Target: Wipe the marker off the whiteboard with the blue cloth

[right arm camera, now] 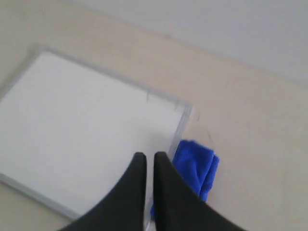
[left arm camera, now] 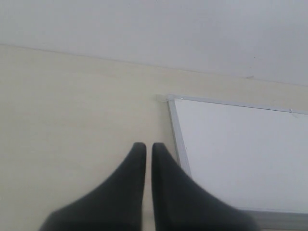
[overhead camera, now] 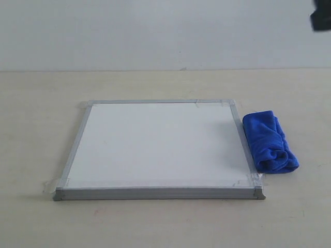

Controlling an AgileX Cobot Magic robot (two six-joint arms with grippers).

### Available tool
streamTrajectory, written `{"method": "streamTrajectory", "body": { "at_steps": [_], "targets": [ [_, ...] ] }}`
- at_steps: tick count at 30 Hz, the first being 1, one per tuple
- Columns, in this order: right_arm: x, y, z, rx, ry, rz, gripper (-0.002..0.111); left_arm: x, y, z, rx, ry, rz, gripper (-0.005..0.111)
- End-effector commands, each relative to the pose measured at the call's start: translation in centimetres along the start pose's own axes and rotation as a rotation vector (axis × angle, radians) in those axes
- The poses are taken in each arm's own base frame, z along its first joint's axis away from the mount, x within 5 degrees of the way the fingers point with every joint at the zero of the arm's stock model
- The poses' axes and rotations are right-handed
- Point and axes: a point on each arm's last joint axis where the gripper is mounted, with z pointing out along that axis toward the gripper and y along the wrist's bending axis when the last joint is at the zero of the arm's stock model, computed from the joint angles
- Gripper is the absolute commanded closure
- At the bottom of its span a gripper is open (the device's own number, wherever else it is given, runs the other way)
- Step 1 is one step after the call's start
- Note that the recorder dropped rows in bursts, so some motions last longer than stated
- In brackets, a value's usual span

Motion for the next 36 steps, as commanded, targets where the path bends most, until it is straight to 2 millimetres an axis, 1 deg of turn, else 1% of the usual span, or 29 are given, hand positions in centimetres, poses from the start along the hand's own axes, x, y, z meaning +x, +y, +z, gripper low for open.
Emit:
{"method": "streamTrajectory", "body": {
  "at_steps": [1, 2, 4, 6, 7, 9, 14, 17, 20, 22, 24, 31, 33, 36],
  "targets": [
    [0.6, 0.6, -6.5, 0.061, -0.283, -0.025, 0.107, -0.3, 0.0, -0.1, -0.003, -0.021, 0.007, 0.102],
    [1.3, 0.6, -7.3, 0.082, -0.339, -0.036, 0.107, -0.3, 0.0, -0.1, -0.003, -0.021, 0.007, 0.102],
    [3.1, 0.8, -8.3, 0.105, -0.412, -0.044, 0.107, -0.3, 0.0, -0.1, -0.003, -0.021, 0.007, 0.102],
    [5.4, 1.0, -8.4, 0.116, -0.461, -0.043, 0.107, -0.3, 0.0, -0.1, -0.003, -0.021, 0.007, 0.102],
    [6.8, 1.1, -8.1, 0.121, -0.475, -0.042, 0.107, -0.3, 0.0, -0.1, -0.003, -0.021, 0.007, 0.102],
    [9.8, 1.1, -6.9, 0.132, -0.487, -0.036, 0.107, -0.3, 0.0, -0.1, -0.003, -0.021, 0.007, 0.102],
    [16.6, 0.7, -2.7, 0.204, -0.540, 0.028, 0.107, -0.3, 0.0, -0.1, -0.003, -0.021, 0.007, 0.102],
    [19.9, 0.6, -1.2, 0.230, -0.548, 0.058, 0.107, -0.3, 0.0, -0.1, -0.003, -0.021, 0.007, 0.102],
    [22.3, 0.8, -0.4, 0.236, -0.557, 0.059, 0.107, -0.3, 0.0, -0.1, -0.003, -0.021, 0.007, 0.102],
    [23.5, 0.9, -0.1, 0.242, -0.563, 0.058, 0.107, -0.3, 0.0, -0.1, -0.003, -0.021, 0.007, 0.102],
    [23.8, 0.9, -0.6, 0.261, -0.616, 0.058, 0.107, -0.3, 0.0, -0.1, -0.003, -0.021, 0.007, 0.102],
    [25.1, 1.1, -0.1, 0.250, -0.481, 0.073, 0.107, -0.3, 0.0, -0.1, -0.003, -0.021, 0.007, 0.102],
    [25.8, 1.3, 0.3, 0.230, -0.398, 0.080, 0.107, -0.3, 0.0, -0.1, -0.003, -0.021, 0.007, 0.102],
    [26.3, 1.4, 0.5, 0.209, -0.342, 0.117, 0.107, -0.3, 0.0, -0.1, -0.003, -0.021, 0.007, 0.102]
  ]
}}
